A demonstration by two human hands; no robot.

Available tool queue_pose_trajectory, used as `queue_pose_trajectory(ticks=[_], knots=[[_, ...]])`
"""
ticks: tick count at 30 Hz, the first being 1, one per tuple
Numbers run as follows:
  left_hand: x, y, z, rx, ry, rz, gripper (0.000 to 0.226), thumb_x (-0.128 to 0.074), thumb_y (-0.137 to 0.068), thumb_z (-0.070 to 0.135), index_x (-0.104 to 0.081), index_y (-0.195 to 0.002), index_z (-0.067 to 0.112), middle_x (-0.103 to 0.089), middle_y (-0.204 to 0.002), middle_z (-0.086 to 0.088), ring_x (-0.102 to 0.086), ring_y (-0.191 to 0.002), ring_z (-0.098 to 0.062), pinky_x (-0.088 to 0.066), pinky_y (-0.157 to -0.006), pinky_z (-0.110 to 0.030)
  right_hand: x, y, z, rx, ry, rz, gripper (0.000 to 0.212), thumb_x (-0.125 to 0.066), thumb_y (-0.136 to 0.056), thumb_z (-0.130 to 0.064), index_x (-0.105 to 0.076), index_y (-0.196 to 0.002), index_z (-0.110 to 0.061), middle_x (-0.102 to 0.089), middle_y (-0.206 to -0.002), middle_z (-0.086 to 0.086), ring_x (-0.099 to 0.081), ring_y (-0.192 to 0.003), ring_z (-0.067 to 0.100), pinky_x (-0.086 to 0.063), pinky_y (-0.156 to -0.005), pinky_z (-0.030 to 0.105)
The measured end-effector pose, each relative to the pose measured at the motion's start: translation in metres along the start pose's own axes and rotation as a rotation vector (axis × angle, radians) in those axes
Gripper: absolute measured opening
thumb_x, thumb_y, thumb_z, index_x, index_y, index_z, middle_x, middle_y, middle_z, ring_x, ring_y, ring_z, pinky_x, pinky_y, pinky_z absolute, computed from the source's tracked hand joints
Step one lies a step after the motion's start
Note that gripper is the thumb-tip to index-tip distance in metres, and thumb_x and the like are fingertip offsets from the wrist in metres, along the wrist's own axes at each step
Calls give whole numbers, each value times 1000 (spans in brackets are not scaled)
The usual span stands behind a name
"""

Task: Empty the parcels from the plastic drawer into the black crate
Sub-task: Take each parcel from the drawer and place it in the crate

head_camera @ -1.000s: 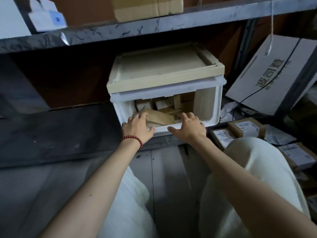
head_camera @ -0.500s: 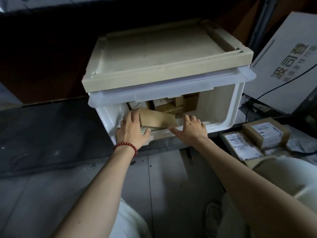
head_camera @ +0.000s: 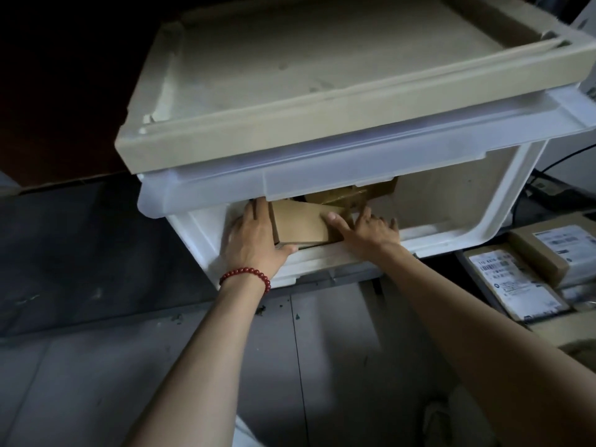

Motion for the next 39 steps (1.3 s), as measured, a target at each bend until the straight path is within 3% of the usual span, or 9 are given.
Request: queue_pose_trajectory(ticks=[6, 11, 13, 16, 19, 26, 33, 36, 39], knots=[[2, -4, -1, -53, 39, 43, 87, -79, -72, 42, -32, -139, 14, -37, -147, -6, -37, -134, -28, -37, -108, -46, 8, -11, 12, 15, -359, -67, 108, -43, -80, -77, -9, -151, -4, -41, -147, 19, -41, -134, 36, -33, -110, 43], [11, 8, 1, -77, 155, 127, 89, -83, -67, 42, -36, -135, 11, -40, -142, -6, -38, -132, -32, -40, -103, -50, 30, 3, 28, 78, -718, 32, 99, -69, -75, -59, -22, -147, -10, -47, -141, 9, -46, -128, 27, -35, -94, 25], [14, 17, 9, -132, 217, 154, 90, -86, -64, 36, -38, -136, 11, -43, -140, -6, -41, -128, -28, -39, -105, -44, 35, 15, 39, 75, -706, 71, 98, -71, -74, -58, -25, -145, -9, -47, -139, 10, -47, -125, 26, -35, -90, 24], [22, 38, 26, -232, 315, 206, 87, -89, -59, 26, -43, -132, 16, -46, -135, -2, -40, -116, -8, -33, -100, -20, 43, 38, 53, 83, -727, 94, 99, -72, -72, -57, -26, -144, -8, -47, -140, 11, -47, -124, 26, -38, -94, 27], [29, 64, 39, -268, 380, 246, 86, -90, -58, 21, -44, -131, 17, -47, -133, 1, -33, -108, 5, -34, -91, -18, 59, 64, 63, 110, -721, 151, 96, -74, -71, -57, -28, -141, -8, -49, -137, 10, -48, -110, 18, -40, -88, 26], [49, 109, 53, -285, 395, 270, 91, -89, -60, 27, -40, -136, 21, -47, -135, 2, -46, -116, -12, -48, -89, -31, 85, 123, 76, 137, -682, 159, 97, -76, -71, -54, -27, -142, -8, -46, -140, 10, -43, -107, 13, -36, -86, 23], [64, 154, 54, -196, 436, 314, 92, -76, -62, 62, -32, -137, 33, -48, -135, 4, -41, -124, -14, -38, -97, -25, 105, 163, 80, 117, -776, 45, 106, -76, -66, -60, -27, -146, -11, -44, -141, 8, -49, -124, 24, -43, -105, 37], [62, 165, 53, -101, 664, 284, 82, -69, -62, 68, -32, -128, 36, -50, -124, 13, -50, -107, -2, -40, -77, -7, 100, 174, 82, 78, -890, 44, 102, -75, -64, -63, -33, -143, -13, -48, -134, 5, -53, -116, 20, -49, -97, 34], [59, 167, 42, 39, 810, 258, 73, -69, -64, 65, -28, -116, 35, -50, -115, 13, -53, -91, 4, -39, -60, -9, 95, 183, 73, 102, -959, 67, 95, -76, -64, -62, -38, -138, -16, -52, -113, -6, -57, -98, 8, -47, -70, 17]])
Point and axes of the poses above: each hand's wrist, its own y-axis away from the middle knuckle, its own x-axis out of the back of the hand, z = x × y, the point moved 7 cm from there along -y, towards the middle knuckle
